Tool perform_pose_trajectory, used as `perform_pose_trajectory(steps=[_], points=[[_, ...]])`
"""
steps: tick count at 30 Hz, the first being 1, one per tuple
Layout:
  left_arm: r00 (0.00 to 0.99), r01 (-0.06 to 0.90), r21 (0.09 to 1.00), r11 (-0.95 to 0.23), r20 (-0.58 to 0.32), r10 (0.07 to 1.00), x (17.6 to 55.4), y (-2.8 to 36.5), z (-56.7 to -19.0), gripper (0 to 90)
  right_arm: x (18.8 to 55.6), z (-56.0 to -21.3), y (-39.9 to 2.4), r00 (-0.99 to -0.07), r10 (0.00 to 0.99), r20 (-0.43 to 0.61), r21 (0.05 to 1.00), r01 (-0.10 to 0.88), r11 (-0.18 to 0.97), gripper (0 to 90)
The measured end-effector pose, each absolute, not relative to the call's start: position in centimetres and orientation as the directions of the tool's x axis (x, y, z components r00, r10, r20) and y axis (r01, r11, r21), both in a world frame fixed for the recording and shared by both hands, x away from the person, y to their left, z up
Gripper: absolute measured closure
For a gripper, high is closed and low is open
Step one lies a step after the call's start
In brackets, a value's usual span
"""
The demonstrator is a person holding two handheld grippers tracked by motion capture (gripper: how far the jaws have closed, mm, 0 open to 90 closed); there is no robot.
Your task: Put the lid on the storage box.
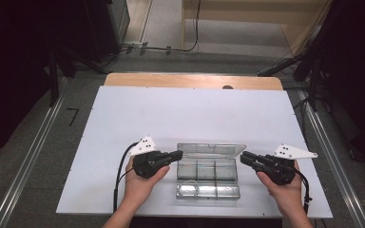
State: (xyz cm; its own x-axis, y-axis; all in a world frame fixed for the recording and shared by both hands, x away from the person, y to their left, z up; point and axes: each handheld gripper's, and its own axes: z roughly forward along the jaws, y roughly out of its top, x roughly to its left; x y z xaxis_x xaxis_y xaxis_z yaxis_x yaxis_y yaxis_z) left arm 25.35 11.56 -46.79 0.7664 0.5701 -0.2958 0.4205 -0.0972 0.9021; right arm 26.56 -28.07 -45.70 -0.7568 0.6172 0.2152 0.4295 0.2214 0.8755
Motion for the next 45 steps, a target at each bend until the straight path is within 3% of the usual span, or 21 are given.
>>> perform_pose_trajectory(steps=[7, 45], points=[[0.768, 0.419, 0.903, -0.097, -0.296, 0.568, 25.3, 11.6, -46.8, 90.0, 26.7, -46.1, -27.5, -0.763, 0.603, 0.235, 0.865, 0.447, 0.229, 87.1], [0.789, 0.415, 0.903, -0.11, -0.297, 0.537, 21.9, 11.6, -47.1, 90.0, 24.0, -46.9, -27.8, -0.779, 0.586, 0.223, 0.873, 0.427, 0.236, 87.5]])
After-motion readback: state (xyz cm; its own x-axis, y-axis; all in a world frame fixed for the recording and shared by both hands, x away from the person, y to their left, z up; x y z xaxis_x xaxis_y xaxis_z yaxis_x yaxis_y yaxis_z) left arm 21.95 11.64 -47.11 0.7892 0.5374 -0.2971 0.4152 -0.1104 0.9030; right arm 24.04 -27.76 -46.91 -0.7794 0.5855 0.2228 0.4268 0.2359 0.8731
